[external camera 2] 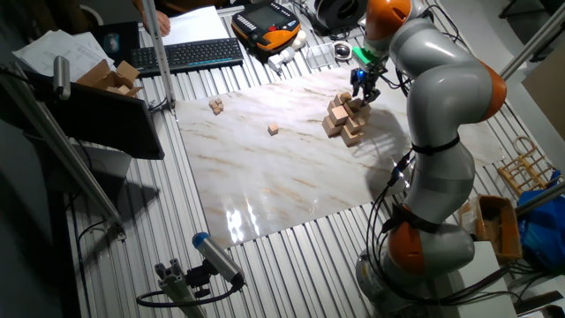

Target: Stack the blocks into a cross shape

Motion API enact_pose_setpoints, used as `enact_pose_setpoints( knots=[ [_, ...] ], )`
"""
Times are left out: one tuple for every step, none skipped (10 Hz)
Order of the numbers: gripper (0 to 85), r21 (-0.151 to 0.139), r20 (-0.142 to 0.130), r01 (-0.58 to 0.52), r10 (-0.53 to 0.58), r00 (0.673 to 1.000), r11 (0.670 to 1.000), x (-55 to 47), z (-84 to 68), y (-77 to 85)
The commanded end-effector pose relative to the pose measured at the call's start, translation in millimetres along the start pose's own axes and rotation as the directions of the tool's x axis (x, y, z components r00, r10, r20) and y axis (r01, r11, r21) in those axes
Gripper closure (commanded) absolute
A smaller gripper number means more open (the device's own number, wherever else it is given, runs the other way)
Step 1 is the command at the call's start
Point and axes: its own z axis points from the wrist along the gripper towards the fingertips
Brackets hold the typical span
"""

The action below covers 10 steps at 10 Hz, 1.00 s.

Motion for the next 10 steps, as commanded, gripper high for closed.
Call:
enact_pose_setpoints(
  knots=[
    [34.0, -0.002, 0.0, 0.001, -0.001, 1.0, 1.0, 5.7, -2.7, -0.1],
    [34.0, -0.004, -0.003, 0.002, -0.002, 1.0, 1.0, 17.7, -9.3, -1.0],
    [51.0, -0.006, -0.007, 0.007, -0.007, 1.0, 1.0, 26.4, -14.3, -3.0],
    [51.0, -0.006, -0.006, 0.028, -0.028, 1.0, 1.0, 32.6, -17.1, -6.1],
    [68.0, -0.013, -0.029, 0.066, -0.067, 0.997, 0.998, 33.7, -18.3, -10.0],
    [85.0, -0.038, -0.062, 0.13, -0.132, 0.989, 0.991, 34.9, -19.6, -12.9],
    [85.0, -0.043, -0.069, 0.188, -0.191, 0.979, 0.981, 36.6, -21.4, -16.5],
    [85.0, -0.045, -0.059, 0.25, -0.252, 0.966, 0.967, 38.3, -21.5, -18.6],
    [85.0, -0.052, -0.072, 0.3, -0.303, 0.95, 0.953, 37.5, -21.3, -18.4],
    [85.0, -0.075, -0.103, 0.344, -0.351, 0.931, 0.936, 36.1, -22.1, -18.5]
  ],
)
